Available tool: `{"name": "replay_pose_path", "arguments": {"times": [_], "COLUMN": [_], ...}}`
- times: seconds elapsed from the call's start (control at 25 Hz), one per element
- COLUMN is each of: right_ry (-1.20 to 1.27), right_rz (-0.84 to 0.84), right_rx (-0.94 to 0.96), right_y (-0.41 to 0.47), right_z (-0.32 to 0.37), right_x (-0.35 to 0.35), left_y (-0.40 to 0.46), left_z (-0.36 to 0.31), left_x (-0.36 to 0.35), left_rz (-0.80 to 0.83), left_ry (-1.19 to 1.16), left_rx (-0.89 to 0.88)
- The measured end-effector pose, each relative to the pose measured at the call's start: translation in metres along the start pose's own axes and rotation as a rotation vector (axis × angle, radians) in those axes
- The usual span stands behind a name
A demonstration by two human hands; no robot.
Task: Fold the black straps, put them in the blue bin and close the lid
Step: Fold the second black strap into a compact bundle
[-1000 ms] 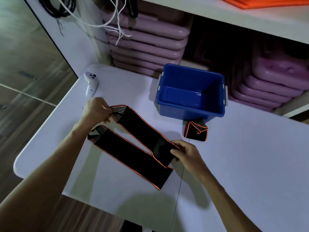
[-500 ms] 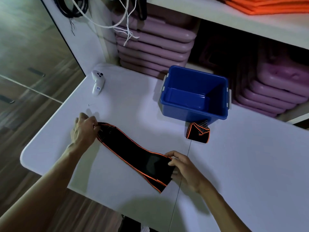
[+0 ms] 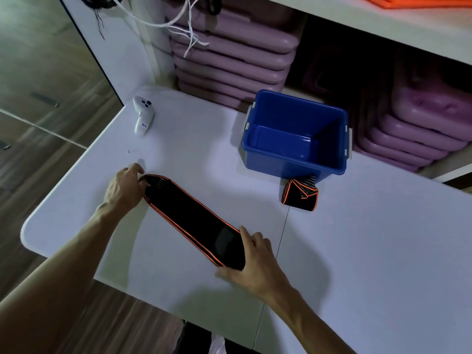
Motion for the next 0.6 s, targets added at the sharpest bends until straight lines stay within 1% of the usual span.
{"name": "replay_pose_path", "arguments": {"times": [0.08,0.2,0.28,0.36,0.4,0.44,0.52,0.56,0.6], "right_ry": [-0.199,-0.391,-0.477,-0.504,-0.486,-0.465,-0.42,-0.402,-0.4], "right_rz": [-0.001,-0.059,-0.114,-0.142,-0.131,-0.126,-0.089,-0.091,-0.1], "right_rx": [0.023,0.041,0.041,0.054,0.06,0.071,0.074,0.074,0.076], "right_y": [-0.003,-0.001,0.0,0.0,-0.001,-0.002,-0.003,-0.004,-0.005], "right_z": [0.004,0.004,0.0,-0.001,-0.002,-0.002,-0.004,-0.004,-0.003], "right_x": [-0.01,-0.024,-0.027,-0.027,-0.029,-0.029,-0.031,-0.031,-0.031], "left_y": [0.003,0.006,0.004,-0.004,-0.011,-0.021,-0.055,-0.076,-0.091], "left_z": [0.008,0.015,0.015,0.012,0.011,0.009,-0.004,-0.016,-0.025], "left_x": [-0.001,-0.001,0.001,0.005,0.009,0.013,0.014,0.01,-0.001], "left_rz": [-0.002,0.003,0.015,0.045,0.021,-0.052,-0.245,-0.281,-0.233], "left_ry": [-0.056,-0.123,-0.222,-0.422,-0.456,-0.387,-0.166,-0.093,-0.038], "left_rx": [0.058,0.244,0.389,0.508,0.498,0.41,0.072,-0.114,-0.263]}}
Point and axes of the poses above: each hand's wrist, its own y-axis towards the middle knuckle, its own x-axis out of the back of the hand, z = x × y, the point moved 3 cm from there along y, towards the middle knuckle, and after that the axes turned 4 degrees about -z, right-handed, at the moved point
